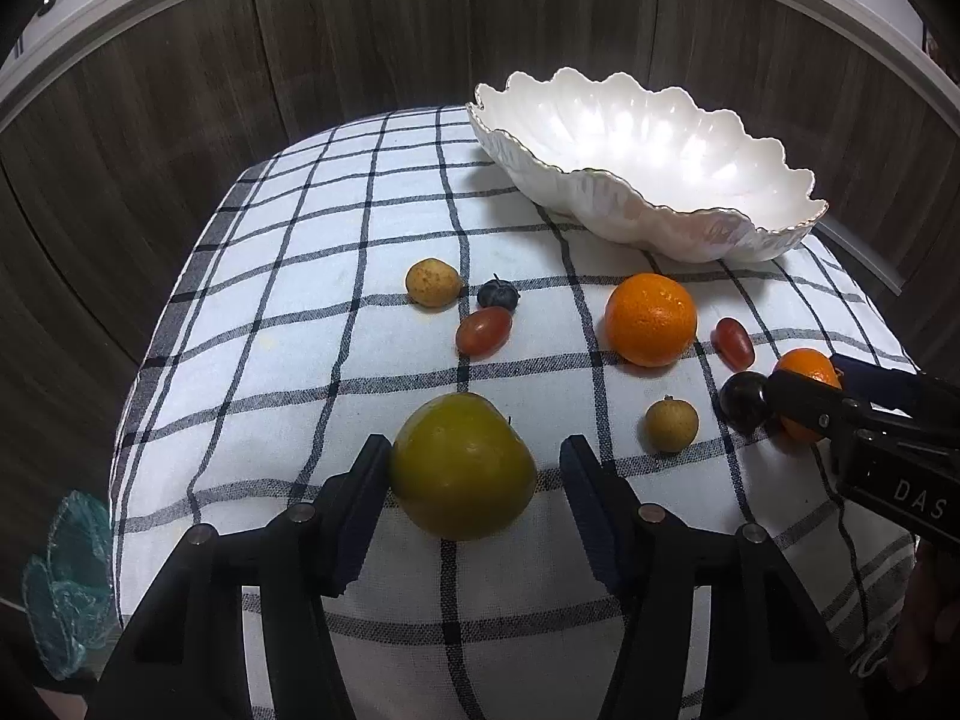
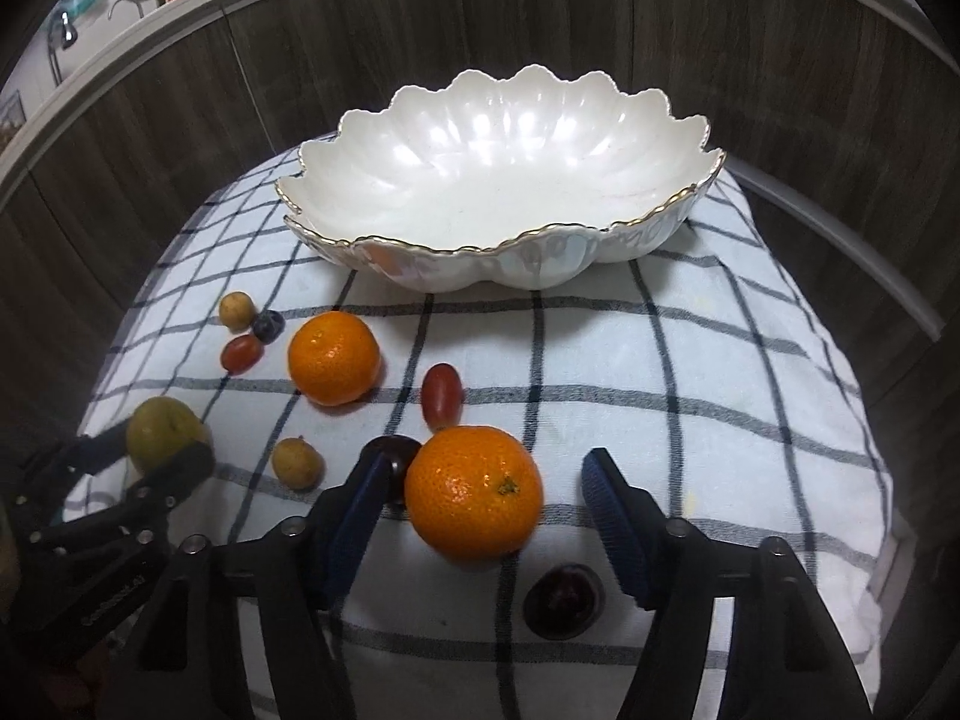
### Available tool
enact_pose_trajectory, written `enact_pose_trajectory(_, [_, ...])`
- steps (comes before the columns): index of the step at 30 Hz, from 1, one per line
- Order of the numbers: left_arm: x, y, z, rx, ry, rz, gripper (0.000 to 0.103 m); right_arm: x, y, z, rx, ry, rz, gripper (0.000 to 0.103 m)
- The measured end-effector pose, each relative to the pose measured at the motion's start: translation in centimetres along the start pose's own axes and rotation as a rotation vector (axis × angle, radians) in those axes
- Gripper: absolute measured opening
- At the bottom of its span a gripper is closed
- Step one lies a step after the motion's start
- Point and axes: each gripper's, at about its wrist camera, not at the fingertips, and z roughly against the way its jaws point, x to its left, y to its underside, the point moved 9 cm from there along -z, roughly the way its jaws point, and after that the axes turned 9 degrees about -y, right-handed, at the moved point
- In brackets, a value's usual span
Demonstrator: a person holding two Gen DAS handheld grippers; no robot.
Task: Organize fruits
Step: 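Grasp the large yellow-green citrus with the left gripper while the right gripper grasps a mandarin orange, then carry the yellow-green citrus in the left gripper over the bowl while the right carries the mandarin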
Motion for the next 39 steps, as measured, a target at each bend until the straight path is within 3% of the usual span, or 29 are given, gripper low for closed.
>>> enact_pose_trajectory(4, [0.0, -0.1, 0.3, -0.016, -0.012, -0.003, 0.048, 0.5, 0.0, 0.0, 0.000, -0.037, 0.003, 0.053])
enact_pose_trajectory(8, [-0.1, -0.1, 0.5, -0.013, 0.001, -0.001, 0.048, 0.5, 0.0, 0.1, -0.004, -0.040, -0.001, 0.047])
enact_pose_trajectory(39, [-0.3, -2.4, 5.0, -0.088, 0.019, 0.002, 0.047, 0.9, -1.6, 4.0, -0.073, -0.043, 0.001, 0.045])
